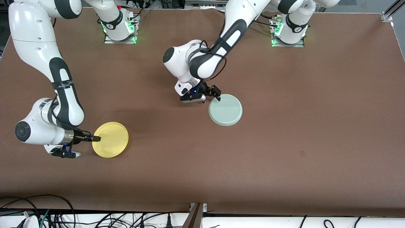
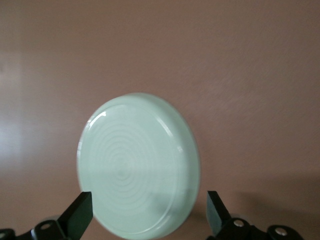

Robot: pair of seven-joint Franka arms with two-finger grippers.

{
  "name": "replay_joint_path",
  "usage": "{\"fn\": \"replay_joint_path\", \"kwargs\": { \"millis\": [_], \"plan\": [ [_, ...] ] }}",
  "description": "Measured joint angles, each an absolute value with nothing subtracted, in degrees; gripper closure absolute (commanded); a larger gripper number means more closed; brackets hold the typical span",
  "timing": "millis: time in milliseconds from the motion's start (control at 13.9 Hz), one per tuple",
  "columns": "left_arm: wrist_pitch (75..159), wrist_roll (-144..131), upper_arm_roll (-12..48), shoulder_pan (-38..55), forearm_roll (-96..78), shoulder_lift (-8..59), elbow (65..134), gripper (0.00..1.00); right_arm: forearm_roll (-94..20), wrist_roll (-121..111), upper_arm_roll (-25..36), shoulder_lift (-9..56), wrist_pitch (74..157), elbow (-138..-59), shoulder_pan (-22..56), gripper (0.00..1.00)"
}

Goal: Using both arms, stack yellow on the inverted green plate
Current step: 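Lower the inverted green plate with the left gripper while the right gripper grasps yellow, then release the green plate with the left gripper while the right gripper carries yellow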

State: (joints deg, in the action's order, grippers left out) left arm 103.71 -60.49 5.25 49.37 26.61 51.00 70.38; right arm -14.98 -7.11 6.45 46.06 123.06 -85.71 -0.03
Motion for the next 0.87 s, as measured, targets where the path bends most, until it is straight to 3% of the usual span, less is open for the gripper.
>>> {"fn": "replay_joint_path", "kwargs": {
  "millis": [72,433,865],
  "plan": [
    [105.9,-60.7,5.3,47.9,23.4,50.6,69.8,0.0,-15.0,-7.1,6.4,46.1,123.1,-85.8,0.0,1.0],
    [107.7,-56.9,5.3,38.3,11.2,44.2,68.3,0.0,-15.2,-7.6,6.2,45.4,122.7,-85.7,0.0,1.0],
    [98.0,-32.7,5.3,24.5,8.5,35.3,68.7,0.0,-15.2,-6.3,0.3,42.9,122.8,-84.3,2.6,1.0]
  ]
}}
